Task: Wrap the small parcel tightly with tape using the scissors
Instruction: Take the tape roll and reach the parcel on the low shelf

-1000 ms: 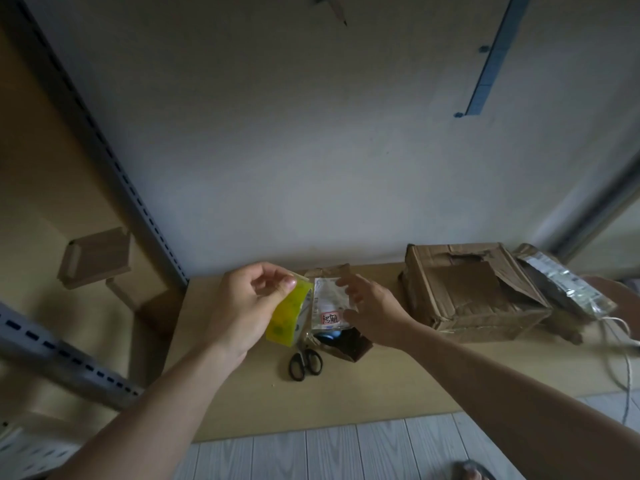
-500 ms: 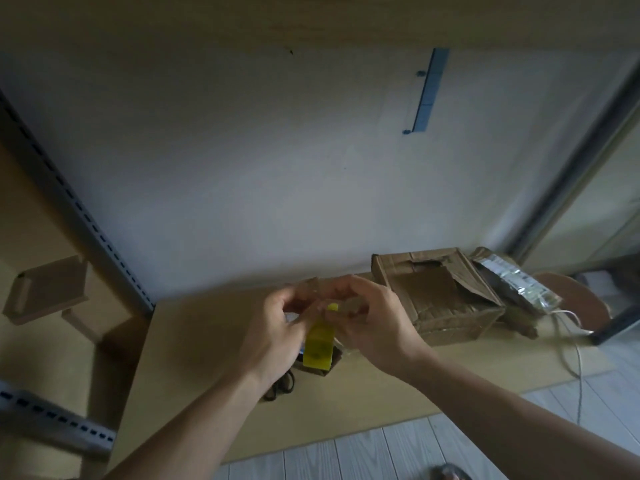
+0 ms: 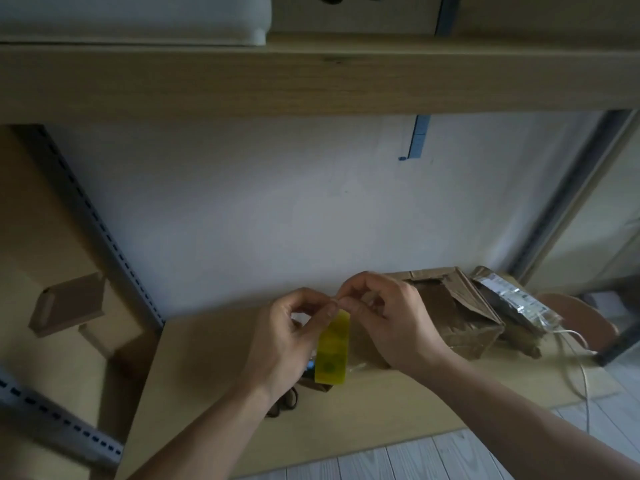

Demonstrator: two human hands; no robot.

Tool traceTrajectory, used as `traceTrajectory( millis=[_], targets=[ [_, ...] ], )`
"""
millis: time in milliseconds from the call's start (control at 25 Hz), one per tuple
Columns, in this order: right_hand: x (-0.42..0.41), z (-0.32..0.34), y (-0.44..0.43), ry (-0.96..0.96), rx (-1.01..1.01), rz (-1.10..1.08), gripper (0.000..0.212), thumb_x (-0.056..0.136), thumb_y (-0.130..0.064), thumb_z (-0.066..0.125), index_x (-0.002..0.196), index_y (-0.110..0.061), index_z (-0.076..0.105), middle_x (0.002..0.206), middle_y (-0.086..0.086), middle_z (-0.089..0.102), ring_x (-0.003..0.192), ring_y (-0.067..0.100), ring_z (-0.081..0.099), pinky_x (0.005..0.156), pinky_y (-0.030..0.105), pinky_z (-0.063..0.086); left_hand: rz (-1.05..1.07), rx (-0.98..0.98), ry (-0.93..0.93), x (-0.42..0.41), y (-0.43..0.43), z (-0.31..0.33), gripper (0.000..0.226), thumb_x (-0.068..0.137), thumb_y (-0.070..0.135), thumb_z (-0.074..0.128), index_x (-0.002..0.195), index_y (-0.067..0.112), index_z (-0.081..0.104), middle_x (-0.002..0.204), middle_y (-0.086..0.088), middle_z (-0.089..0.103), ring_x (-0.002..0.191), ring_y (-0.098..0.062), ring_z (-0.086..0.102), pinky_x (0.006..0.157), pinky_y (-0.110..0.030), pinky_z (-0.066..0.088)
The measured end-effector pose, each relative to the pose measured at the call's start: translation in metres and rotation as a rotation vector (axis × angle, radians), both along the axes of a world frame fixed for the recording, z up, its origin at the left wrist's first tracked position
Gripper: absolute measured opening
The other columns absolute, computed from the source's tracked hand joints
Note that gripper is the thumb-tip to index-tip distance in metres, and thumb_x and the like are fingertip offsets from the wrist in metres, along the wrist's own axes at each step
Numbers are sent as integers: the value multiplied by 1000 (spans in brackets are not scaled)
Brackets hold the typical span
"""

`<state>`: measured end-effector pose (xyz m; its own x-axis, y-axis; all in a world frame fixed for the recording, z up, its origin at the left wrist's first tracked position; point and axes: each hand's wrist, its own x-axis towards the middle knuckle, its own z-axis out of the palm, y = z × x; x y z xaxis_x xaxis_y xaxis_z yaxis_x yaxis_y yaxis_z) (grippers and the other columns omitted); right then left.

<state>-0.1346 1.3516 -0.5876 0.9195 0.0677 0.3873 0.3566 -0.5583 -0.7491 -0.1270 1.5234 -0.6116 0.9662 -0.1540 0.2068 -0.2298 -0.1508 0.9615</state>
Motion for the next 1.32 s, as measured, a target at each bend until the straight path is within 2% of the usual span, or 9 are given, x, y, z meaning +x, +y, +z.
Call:
traceTrajectory(
  millis=[240,360,520,680,800,920,1040,1200,1320],
  targets=[
    [-4,6,7,-2,-6,10,13,87,-12,73,85,-24,71,84,-16,68,80,2,61,65,10,45,33,63,-28,-6,8,4,8,86,17,77,89,25,75,86,11,74,86,-9,68,82,-45,56],
    [-7,-1,11,14,-18,1,10,88,-13,72,87,-22,72,83,-15,68,77,5,61,63,12,46,21,75,-36,-10,12,-6,28,80,17,82,100,31,69,93,8,69,90,-13,65,79,-47,55],
    [-10,-8,13,43,-24,10,8,89,-11,71,89,-19,71,83,-14,69,78,4,61,64,9,45,-48,-88,243,-15,16,-29,83,65,32,91,133,40,43,115,-3,61,102,-15,66,80,-29,59],
    [-12,-20,12,123,-136,10,9,88,-12,72,87,-21,71,79,-16,67,81,1,59,65,8,44,-136,20,434,-27,18,-51,66,86,24,78,141,29,43,114,-6,73,103,-7,69,83,-19,54],
    [-14,-34,8,179,-121,-10,10,86,-12,74,80,-20,70,74,-15,67,78,2,60,64,8,44,-73,-8,430,-34,20,-63,47,88,8,74,127,19,50,87,-4,75,71,-1,68,62,-16,50],
    [-22,-57,5,277,-156,21,14,82,-14,77,75,-23,69,70,-11,67,67,1,58,61,11,44,-55,48,473,-54,21,-88,31,81,13,80,96,18,53,74,0,67,73,-13,63,68,-31,50],
    [-30,-95,11,410,-284,97,15,82,-17,76,75,-26,67,69,-13,62,62,-4,54,58,11,41,-54,160,539,-84,19,-128,39,73,28,81,70,21,44,63,8,51,65,-15,54,65,-38,49],
    [-34,-149,24,557,-416,138,12,86,-22,72,79,-28,65,74,-15,58,64,0,50,58,24,40,20,178,647,-112,11,-172,43,81,23,79,64,20,39,63,4,45,63,-15,55,62,-33,54],
    [-30,-179,31,617,-453,179,10,84,-21,72,79,-27,67,76,-10,64,72,11,59,66,29,50,91,194,697,-121,5,-202,43,73,34,78,61,22,39,56,8,43,61,-16,52,65,-45,58]
  ],
)
